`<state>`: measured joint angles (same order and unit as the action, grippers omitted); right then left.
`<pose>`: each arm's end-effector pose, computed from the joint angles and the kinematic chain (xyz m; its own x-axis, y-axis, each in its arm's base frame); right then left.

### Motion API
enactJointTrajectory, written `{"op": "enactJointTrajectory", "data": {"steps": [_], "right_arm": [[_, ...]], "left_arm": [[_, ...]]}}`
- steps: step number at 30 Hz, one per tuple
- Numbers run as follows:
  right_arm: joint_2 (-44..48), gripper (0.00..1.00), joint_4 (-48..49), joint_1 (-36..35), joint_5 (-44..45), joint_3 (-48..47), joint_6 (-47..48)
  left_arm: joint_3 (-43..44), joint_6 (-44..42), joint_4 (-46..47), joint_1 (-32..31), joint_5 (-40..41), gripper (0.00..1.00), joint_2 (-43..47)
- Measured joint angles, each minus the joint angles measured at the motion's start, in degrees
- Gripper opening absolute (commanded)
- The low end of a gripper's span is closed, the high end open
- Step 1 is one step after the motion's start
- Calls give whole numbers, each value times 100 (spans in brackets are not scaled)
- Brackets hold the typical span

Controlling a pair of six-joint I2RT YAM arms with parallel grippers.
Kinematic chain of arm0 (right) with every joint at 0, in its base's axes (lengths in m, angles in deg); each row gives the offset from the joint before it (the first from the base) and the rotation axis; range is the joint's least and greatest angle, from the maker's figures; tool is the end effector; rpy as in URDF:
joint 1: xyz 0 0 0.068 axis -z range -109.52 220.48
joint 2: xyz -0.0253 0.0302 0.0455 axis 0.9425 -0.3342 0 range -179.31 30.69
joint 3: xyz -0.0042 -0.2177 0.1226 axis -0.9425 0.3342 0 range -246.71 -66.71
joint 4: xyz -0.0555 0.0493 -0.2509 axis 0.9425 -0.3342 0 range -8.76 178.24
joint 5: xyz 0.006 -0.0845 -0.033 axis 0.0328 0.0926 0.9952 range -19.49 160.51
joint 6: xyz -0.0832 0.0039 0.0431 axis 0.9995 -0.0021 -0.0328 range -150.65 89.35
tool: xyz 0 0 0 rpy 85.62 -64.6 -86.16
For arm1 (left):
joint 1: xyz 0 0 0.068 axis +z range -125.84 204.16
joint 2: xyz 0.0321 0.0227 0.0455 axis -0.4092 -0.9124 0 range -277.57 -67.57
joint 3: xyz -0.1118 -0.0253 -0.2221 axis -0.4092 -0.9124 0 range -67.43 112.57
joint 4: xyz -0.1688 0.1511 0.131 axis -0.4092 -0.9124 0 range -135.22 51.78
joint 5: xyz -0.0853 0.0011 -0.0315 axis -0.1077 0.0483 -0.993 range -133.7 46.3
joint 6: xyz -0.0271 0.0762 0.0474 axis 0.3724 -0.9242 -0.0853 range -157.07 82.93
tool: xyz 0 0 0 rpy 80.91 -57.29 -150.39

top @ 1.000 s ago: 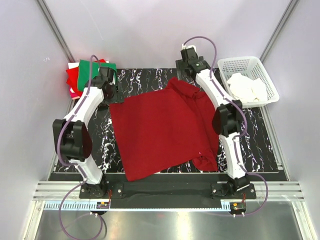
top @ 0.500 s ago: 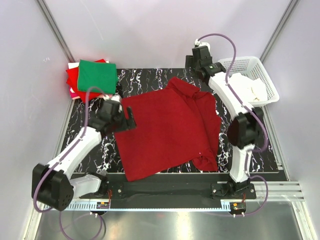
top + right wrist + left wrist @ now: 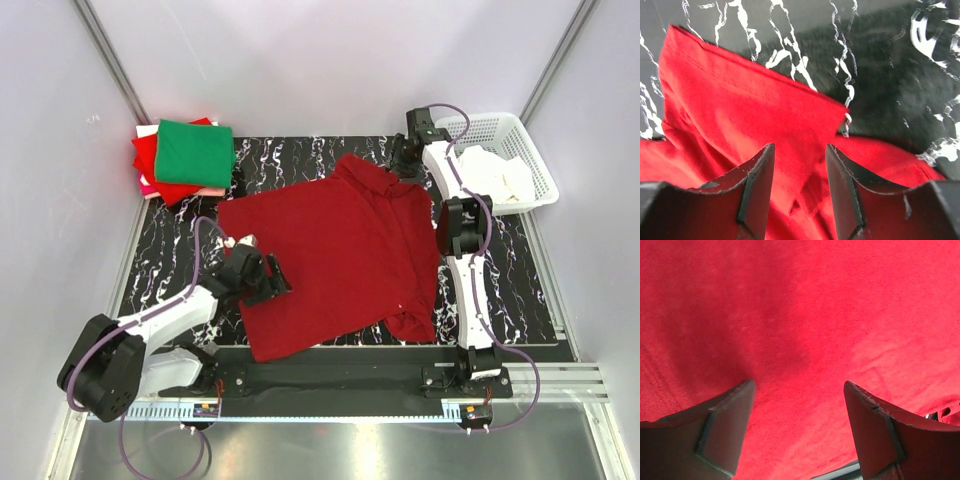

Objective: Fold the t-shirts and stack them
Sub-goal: Flatten the tshirt out

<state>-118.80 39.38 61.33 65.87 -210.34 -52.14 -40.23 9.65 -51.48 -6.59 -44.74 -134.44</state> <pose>0.5601 0.0971 0.1408 -0.8249 0.2370 -0.5132 0.1050 0.9563 0.2730 0.2126 -0.1283 0.0976 -0.8491 -0.3420 -0.4026 -0.1425 0.8822 -0.4488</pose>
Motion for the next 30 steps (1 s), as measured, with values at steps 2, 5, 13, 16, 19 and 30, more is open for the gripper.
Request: {"op": "enactJointTrajectory", "data": {"steps": [2,5,13,16,19,30], "right_arm": [[-240,51,-13,46,-175,-278,-111],[-490,51,20,59,-393,-468,-240],[-874,51,234,131,-621,-809,-540],[-979,52,426,205,-682,-920,-691],[-1075,53,726,315,-695,-986,-852],[-1462,56,2472,535,-122,-1075,-1294]], "left_arm": [[-103,127,186,4,0,77,74],[-168,219,396,0,0,76,57],[-396,269,990,243,-101,75,4],[-581,232,1198,603,-199,74,131],[-671,177,1296,848,-221,73,203],[-876,227,1488,892,-122,72,385]]}}
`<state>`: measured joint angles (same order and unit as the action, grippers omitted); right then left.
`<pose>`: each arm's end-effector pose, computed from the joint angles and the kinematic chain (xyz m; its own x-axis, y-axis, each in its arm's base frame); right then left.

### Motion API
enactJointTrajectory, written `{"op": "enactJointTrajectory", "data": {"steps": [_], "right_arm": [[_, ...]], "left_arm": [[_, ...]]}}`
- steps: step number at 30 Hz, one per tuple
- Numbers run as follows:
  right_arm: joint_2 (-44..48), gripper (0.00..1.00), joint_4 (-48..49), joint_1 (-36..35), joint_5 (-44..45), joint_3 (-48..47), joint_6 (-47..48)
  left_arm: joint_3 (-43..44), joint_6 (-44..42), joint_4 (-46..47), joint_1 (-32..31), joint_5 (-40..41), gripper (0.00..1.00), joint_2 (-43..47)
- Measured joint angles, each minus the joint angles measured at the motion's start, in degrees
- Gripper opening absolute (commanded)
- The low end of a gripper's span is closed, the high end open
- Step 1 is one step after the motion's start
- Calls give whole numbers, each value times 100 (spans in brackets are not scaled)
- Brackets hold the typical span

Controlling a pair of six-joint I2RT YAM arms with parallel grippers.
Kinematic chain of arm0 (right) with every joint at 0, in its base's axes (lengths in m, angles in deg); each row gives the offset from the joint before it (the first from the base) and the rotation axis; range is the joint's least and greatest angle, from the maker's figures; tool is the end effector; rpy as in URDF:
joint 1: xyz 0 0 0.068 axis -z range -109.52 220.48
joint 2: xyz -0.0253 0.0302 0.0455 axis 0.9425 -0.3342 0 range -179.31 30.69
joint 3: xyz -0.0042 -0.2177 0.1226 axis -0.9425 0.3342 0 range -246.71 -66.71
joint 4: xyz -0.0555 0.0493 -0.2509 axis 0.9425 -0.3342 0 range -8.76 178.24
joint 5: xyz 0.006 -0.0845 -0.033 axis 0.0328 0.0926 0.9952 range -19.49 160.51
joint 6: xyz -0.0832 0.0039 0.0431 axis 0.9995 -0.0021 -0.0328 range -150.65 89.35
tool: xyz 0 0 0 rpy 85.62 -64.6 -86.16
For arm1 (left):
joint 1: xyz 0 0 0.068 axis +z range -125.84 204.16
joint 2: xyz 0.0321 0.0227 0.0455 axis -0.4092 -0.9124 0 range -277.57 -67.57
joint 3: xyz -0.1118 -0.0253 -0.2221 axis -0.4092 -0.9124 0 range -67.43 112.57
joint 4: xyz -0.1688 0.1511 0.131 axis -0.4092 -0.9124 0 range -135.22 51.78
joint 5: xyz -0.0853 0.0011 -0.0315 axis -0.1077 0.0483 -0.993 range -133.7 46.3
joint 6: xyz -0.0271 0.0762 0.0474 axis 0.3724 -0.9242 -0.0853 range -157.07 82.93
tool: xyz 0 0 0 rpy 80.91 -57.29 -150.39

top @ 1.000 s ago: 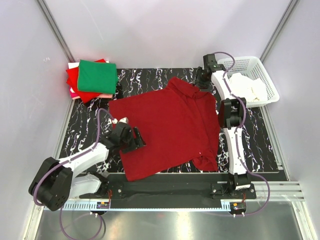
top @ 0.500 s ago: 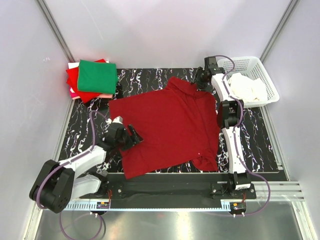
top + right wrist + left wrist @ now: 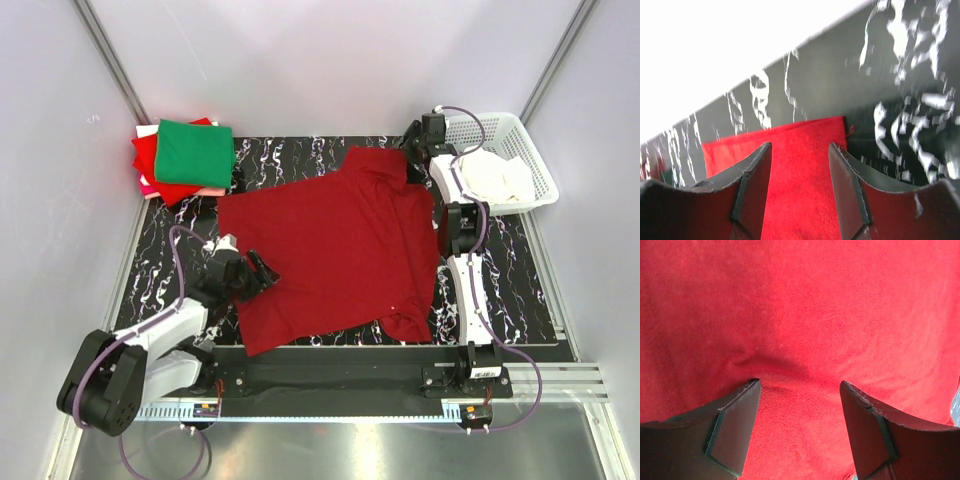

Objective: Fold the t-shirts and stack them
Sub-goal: Flatten the tshirt out

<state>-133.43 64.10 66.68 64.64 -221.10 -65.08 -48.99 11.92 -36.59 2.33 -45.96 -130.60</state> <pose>0.6322 0.0506 0.1088 -0.5438 0.5276 -0.6526 0.1903 0.8349 0.5164 0.2251 -0.0938 0.0902 -0.7157 -0.5257 -0.4599 -0.2161 0.7928 -0.5699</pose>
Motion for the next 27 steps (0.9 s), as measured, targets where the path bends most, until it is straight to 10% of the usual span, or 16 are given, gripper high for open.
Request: {"op": "enactJointTrajectory", "data": {"steps": [3,8,16,27], "right_arm": [[-166,60,651,20,181,0,-140],[-387,97,1679,9,203,-101,-164],[975,100,2094,-348,55,1281,538],[7691,100,1215,-1550,535,6784,269]], "left_arm": [[-179,81,127,0,70,71,192],[-435,177,243,4,190,71,516],[-660,210,212,-61,409,74,929],[-289,199,-599,-507,872,78,968]]}}
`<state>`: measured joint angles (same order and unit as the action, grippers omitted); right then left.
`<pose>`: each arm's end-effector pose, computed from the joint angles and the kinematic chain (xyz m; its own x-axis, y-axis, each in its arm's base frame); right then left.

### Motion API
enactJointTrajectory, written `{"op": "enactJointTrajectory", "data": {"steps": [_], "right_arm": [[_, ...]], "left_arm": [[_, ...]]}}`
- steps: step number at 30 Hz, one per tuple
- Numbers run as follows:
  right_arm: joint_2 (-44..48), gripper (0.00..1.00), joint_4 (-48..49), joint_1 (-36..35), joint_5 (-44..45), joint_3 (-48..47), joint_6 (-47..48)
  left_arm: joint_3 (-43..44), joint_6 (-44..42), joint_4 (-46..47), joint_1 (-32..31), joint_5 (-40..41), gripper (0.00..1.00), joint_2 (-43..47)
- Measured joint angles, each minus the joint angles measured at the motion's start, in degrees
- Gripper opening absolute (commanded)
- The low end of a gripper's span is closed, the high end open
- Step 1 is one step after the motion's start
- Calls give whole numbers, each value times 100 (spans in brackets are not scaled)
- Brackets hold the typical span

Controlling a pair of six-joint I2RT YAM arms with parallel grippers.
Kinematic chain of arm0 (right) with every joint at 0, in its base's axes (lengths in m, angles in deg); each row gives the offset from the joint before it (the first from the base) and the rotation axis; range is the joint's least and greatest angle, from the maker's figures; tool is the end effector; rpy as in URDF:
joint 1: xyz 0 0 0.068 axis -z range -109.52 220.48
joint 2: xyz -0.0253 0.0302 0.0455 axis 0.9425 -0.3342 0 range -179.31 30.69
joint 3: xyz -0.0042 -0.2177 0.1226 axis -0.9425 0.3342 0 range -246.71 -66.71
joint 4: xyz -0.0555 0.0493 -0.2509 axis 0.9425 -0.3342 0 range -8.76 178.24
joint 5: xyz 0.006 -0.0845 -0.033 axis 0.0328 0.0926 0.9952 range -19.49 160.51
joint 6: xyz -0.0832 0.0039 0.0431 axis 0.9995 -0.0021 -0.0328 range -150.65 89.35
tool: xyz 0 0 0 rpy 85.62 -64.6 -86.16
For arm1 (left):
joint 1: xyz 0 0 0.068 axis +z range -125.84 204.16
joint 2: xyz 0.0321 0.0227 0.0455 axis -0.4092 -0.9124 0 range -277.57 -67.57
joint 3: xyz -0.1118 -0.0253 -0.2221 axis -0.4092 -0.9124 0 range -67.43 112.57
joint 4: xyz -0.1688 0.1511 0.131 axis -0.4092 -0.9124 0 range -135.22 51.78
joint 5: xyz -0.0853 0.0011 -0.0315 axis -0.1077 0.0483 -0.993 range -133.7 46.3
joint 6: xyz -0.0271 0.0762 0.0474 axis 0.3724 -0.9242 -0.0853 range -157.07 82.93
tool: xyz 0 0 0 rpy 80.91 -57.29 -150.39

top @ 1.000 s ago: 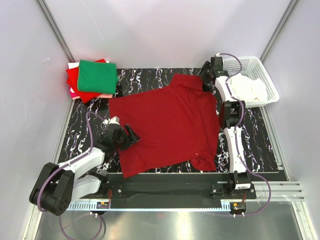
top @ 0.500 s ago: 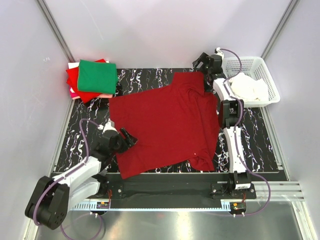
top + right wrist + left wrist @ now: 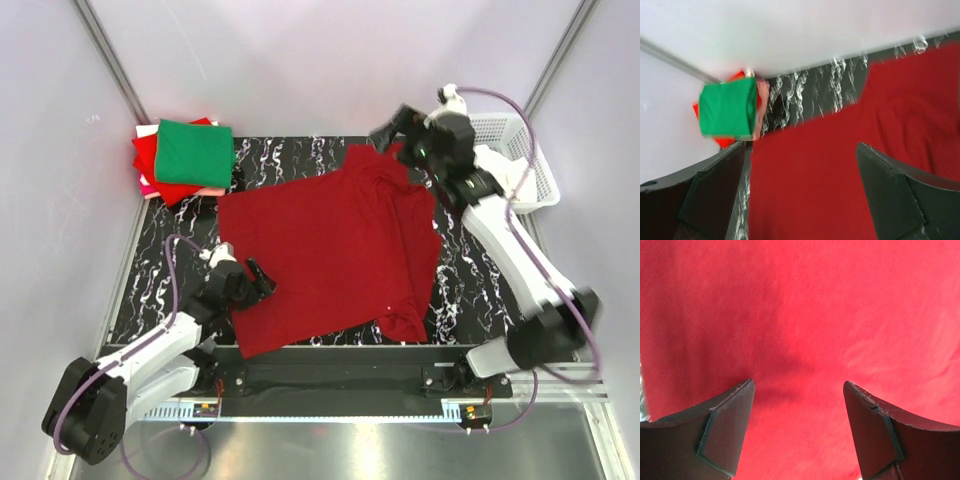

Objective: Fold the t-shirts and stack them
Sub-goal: Flatten the tshirt out

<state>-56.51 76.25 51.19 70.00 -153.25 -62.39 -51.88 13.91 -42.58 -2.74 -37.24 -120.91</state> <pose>0.3857 0.1358 0.3758 -0.3538 0.4335 -0.8288 -0.1790 0.8383 0.5149 0.2043 -0.0930 0.0973 -0.6682 -0.5268 -0.5254 -0.2289 0.8175 -0.5285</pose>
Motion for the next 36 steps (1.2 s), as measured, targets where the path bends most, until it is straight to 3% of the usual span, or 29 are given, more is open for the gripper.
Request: {"op": "enactJointTrajectory", "data": {"steps": [3,7,11,13,17,22,31,34,36], "right_arm": [[1204,100,-763,-238,376,1233,-107],[1926,100,-1773,-192,938,2835,-361],[2247,83,-2535,-33,922,4234,-726],[2511,75,-2691,385,654,4695,-859],[2511,71,-2728,1318,273,4972,-1014],[2175,61,-2566,1373,-55,5003,-1058],[1759,55,-2037,1373,-608,5475,-1250],[1746,44,-1888,1373,-662,5528,-1303],[1690,29,-1781,1377,-728,5552,-1318]], "left_arm": [[140,4,-844,-127,151,79,553],[444,4,-1591,-136,345,79,1207],[623,11,-2009,-136,435,78,1628],[658,13,-2118,-136,439,77,1683],[647,35,-2321,-136,433,77,1668],[481,197,-2286,-136,407,75,1591],[46,656,-2238,-136,354,75,1322],[46,743,-2114,-136,365,75,1187],[50,778,-1934,-136,365,73,1032]]}}
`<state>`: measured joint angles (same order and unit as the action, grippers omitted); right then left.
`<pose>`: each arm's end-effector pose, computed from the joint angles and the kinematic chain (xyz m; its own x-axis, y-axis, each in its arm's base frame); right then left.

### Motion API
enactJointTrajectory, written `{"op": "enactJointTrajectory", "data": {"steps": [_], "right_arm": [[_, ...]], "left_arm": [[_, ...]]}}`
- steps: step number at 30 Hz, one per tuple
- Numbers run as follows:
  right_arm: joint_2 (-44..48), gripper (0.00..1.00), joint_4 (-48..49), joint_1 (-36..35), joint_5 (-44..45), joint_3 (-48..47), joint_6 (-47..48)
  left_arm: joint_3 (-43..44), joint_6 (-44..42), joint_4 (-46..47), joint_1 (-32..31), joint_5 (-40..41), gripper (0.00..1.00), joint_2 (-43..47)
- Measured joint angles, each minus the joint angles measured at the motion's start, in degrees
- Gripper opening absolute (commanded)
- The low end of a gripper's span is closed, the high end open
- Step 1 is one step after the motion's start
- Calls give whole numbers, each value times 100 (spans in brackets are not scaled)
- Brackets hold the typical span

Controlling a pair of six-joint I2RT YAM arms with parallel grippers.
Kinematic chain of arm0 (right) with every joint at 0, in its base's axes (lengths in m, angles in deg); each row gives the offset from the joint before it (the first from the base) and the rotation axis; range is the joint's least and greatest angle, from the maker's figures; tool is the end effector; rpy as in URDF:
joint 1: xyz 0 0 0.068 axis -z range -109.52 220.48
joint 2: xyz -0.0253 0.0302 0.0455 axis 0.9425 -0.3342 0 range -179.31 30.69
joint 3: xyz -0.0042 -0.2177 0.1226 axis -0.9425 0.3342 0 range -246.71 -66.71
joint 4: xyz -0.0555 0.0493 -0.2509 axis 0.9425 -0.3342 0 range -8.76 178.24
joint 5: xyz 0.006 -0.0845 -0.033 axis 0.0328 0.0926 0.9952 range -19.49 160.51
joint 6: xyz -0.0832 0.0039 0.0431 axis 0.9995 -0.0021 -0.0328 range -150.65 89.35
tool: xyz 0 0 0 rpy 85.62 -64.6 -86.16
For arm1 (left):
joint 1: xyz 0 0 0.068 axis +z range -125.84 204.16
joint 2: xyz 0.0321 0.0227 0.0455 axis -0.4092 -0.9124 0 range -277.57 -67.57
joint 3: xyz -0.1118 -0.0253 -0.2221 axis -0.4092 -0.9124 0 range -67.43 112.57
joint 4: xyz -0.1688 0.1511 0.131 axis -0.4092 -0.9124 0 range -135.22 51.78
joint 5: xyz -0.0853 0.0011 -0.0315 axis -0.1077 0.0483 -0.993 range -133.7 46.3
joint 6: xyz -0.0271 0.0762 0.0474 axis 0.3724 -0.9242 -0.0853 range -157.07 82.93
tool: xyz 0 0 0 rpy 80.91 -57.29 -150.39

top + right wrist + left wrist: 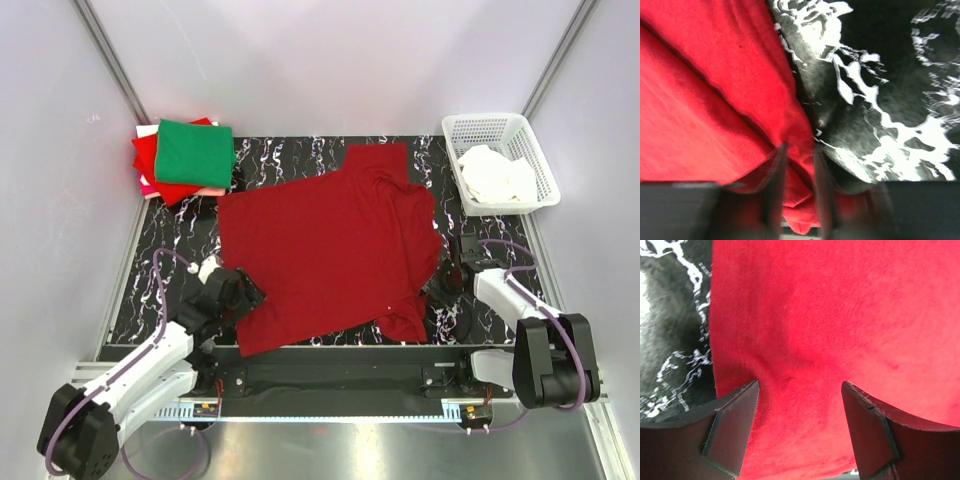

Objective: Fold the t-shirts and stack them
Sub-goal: Flatten the tshirt out

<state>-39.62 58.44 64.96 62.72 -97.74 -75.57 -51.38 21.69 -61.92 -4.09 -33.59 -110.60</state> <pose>0.2210 0.0329 0.0834 -0.7596 0.6295 -0.1635 0.5550 0.7584 0.3417 0.1742 -0.0768 0.0980 -0.6680 -0.5967 -0.4447 -0.3920 0.7900 -0.4714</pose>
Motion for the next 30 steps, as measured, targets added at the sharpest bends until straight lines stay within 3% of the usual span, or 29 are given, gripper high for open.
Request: {"op": "enactJointTrajectory", "data": {"steps": [3,5,12,19,24,26,27,30], "right_arm": [[-192,3,208,4,-149,17,-28],[-295,0,317,7,-260,7,-37],[-116,0,-59,195,120,-195,37],[81,0,-404,1239,533,-885,328],[-55,0,-529,1373,713,-922,417],[-57,11,-577,1475,737,-922,417],[-57,47,-579,1556,734,-922,431],[-92,82,-577,1749,658,-925,522]], "left_arm": [[11,48,317,0,-15,51,-334],[13,37,525,0,-31,42,-573],[555,-227,332,151,-33,49,-1342],[813,-966,-424,1580,-79,50,-1167],[872,-1228,-579,1799,-181,50,-1309],[870,-1261,-651,1930,-232,52,-1292],[870,-1274,-675,2006,-245,55,-1246],[872,-1294,-741,2096,-337,64,-975]]}}
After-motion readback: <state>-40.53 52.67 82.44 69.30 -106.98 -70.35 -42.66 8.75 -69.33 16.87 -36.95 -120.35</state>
